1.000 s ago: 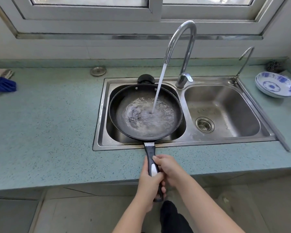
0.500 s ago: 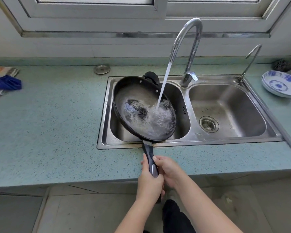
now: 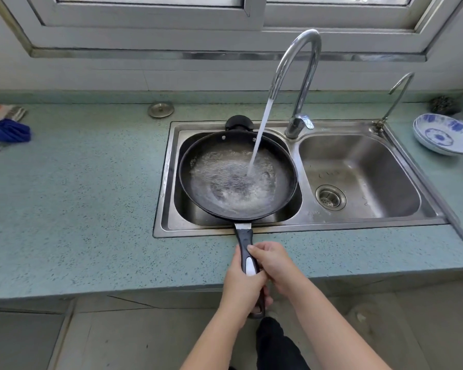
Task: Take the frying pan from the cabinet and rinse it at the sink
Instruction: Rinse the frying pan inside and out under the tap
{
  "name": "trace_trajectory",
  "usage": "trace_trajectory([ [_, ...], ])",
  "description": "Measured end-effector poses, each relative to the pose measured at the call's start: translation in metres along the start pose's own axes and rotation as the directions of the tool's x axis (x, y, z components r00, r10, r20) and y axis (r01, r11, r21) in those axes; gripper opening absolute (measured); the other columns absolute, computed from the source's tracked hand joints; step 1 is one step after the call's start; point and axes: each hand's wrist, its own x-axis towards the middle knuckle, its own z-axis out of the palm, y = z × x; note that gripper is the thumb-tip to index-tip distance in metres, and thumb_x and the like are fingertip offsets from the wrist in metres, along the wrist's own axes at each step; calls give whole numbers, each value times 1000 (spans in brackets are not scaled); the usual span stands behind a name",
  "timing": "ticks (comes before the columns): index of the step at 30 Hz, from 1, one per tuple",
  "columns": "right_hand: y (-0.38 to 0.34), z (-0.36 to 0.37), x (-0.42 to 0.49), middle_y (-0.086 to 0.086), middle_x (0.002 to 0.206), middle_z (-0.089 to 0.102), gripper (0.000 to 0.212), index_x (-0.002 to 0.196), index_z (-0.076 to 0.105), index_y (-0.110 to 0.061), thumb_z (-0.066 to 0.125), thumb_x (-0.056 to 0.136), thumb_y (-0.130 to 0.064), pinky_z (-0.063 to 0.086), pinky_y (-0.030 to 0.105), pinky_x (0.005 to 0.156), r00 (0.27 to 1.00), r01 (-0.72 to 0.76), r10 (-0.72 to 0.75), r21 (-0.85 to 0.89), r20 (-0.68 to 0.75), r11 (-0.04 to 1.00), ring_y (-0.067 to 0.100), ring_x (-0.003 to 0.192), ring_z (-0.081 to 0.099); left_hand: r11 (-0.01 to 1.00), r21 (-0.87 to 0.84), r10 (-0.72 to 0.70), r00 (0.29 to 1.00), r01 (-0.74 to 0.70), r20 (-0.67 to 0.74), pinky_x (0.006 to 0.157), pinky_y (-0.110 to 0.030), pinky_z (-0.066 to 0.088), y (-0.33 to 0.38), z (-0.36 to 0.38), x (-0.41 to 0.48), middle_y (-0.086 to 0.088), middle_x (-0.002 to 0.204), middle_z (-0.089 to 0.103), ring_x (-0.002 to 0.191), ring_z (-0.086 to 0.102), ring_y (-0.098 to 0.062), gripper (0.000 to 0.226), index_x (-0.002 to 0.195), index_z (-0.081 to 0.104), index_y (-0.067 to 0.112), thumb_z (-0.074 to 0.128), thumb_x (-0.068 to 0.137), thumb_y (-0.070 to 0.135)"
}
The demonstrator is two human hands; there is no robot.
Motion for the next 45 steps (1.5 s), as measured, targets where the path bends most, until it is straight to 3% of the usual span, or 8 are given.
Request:
trace_trajectory([
  [6, -1, 1, -2, 6, 54, 55, 28, 68, 58, -6, 52, 93, -16, 33, 16, 34, 1000, 24, -25, -74, -17, 997, 9, 36, 48, 987, 145, 85, 992, -71, -92, 34, -21, 43, 3, 1, 3, -8, 75, 65, 32, 53, -12, 44, 122, 51, 27, 57, 81, 12],
  [14, 1, -1, 2, 12, 73, 61, 12, 88, 61, -2, 59, 89, -14, 50, 18, 50, 999, 46, -47, 93, -1, 995, 16, 58, 57, 987, -157, 27, 999, -21, 38, 35, -19, 37, 0, -12, -1, -2, 41, 47, 30, 41, -15, 46, 119, 54, 20, 44, 82, -6],
  [23, 6, -10, 17, 19, 96, 66, 38, 119, 49, 13, 46, 95, -17, 58, 31, 59, 968, -181, 64, 493, 245, 851, 22, 75, 70, 929, -365, 8, 988, 50, 154, 32, -16, 31, 1, -10, -8, -2, 41, 39, 27, 34, -12, 35, 103, 53, 12, 35, 84, -11],
  [28, 11, -5, 24, 14, 104, 68, 43, 107, 61, 3, 61, 77, -28, 56, 37, 79, 914, -270, -2, 612, 406, 743, 19, 95, 68, 892, -444, -8, 985, 85, 171, 30, -15, 30, 3, -19, -10, 0, 41, 35, 25, 32, -9, 43, 108, 54, 18, 31, 85, -11],
  [32, 12, 2, 29, 15, 95, 70, 65, 94, 68, 1, 93, 41, -27, 59, 36, 72, 898, -273, -69, 673, 435, 688, 21, 89, 72, 829, -539, -29, 975, 147, 221, 28, -14, 30, 5, -23, -10, 3, 41, 34, 23, 31, -6, 35, 101, 54, 19, 40, 79, -5],
  [34, 9, 5, 29, 11, 81, 71, 49, 90, 64, 0, 86, 54, -25, 60, 33, 67, 920, -239, -58, 674, 386, 699, 19, 79, 73, 816, -550, -37, 967, 175, 252, 28, -14, 31, 5, -26, -10, 4, 41, 35, 23, 33, -5, 29, 94, 51, 16, 47, 68, 2],
  [38, -1, 13, 23, 4, 65, 70, 19, 88, 57, -1, 44, 94, -13, 58, 27, 57, 952, -176, -33, 631, 304, 755, 15, 65, 71, 870, -437, -83, 942, 228, 327, 35, -17, 40, 7, -45, -9, 3, 45, 43, 30, 40, -8, 25, 91, 44, 16, 53, 70, 6],
  [45, -11, 27, 23, 7, 65, 69, 19, 83, 57, 2, 47, 95, -9, 58, 27, 64, 966, -116, -14, 484, 258, 868, 15, 59, 70, 978, -10, -193, 927, 207, 320, 57, -34, 53, 34, -89, -9, -7, 64, 63, 63, 68, -24, 18, 105, 57, 17, 54, 91, 7],
])
